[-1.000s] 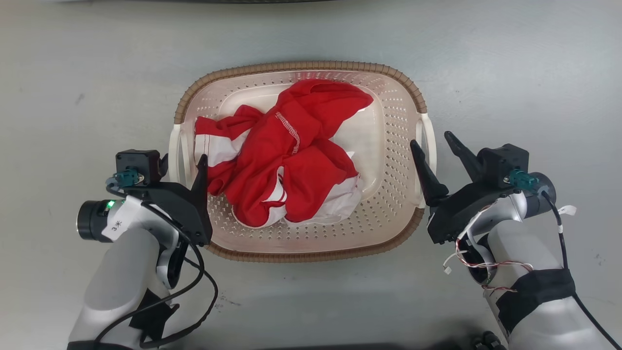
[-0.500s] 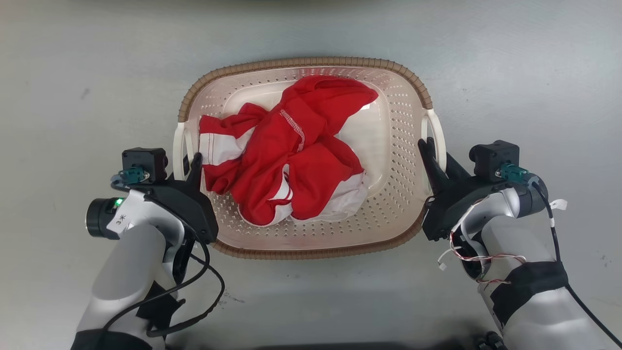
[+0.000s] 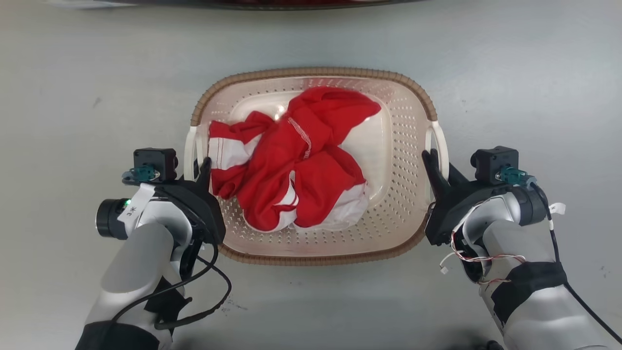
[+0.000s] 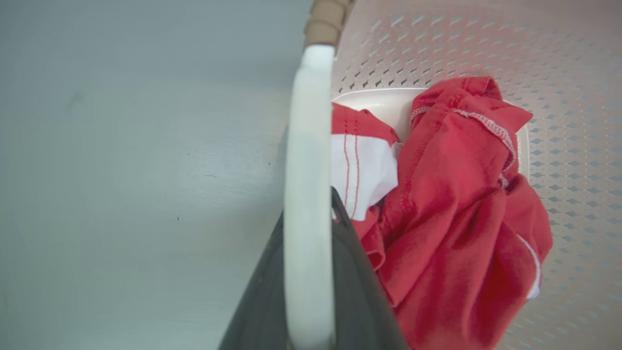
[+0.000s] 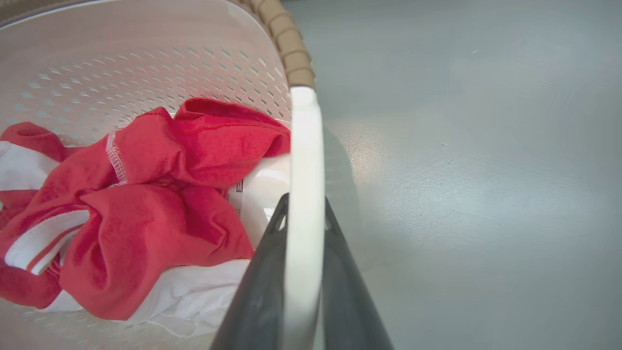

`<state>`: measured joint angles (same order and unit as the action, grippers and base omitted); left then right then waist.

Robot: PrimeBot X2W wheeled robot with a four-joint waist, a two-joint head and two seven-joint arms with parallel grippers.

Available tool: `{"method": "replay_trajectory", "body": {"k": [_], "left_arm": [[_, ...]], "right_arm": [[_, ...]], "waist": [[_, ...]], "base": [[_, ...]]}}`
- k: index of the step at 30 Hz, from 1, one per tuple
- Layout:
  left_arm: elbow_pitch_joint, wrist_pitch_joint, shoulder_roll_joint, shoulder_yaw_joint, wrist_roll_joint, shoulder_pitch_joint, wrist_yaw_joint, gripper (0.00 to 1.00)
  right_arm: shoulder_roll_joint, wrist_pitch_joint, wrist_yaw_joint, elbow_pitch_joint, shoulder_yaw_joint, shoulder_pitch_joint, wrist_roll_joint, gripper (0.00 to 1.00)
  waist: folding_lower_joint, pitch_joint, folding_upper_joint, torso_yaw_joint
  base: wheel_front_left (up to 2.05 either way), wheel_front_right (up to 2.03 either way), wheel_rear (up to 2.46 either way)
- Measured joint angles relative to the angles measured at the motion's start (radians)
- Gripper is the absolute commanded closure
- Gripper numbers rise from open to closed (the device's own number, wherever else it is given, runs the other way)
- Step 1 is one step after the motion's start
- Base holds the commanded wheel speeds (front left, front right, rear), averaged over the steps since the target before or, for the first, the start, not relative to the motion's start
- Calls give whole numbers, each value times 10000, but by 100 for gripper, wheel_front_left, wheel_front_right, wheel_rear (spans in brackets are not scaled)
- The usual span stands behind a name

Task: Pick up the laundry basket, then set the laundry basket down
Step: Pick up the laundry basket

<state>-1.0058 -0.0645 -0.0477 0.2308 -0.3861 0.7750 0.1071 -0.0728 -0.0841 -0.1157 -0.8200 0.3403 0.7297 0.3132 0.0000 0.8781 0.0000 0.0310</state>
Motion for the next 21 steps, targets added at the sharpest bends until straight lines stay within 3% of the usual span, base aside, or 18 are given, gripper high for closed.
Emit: {"method": "replay_trajectory", "body": {"k": [21], "left_arm": [[-1494,1344,332,219,-1047,398,176,100]], "right_arm": [[-132,968,-81,-1586,571,411,802,100]], "waist": [[0,-1880,0,178]], "base": [[0,0,0]]}}
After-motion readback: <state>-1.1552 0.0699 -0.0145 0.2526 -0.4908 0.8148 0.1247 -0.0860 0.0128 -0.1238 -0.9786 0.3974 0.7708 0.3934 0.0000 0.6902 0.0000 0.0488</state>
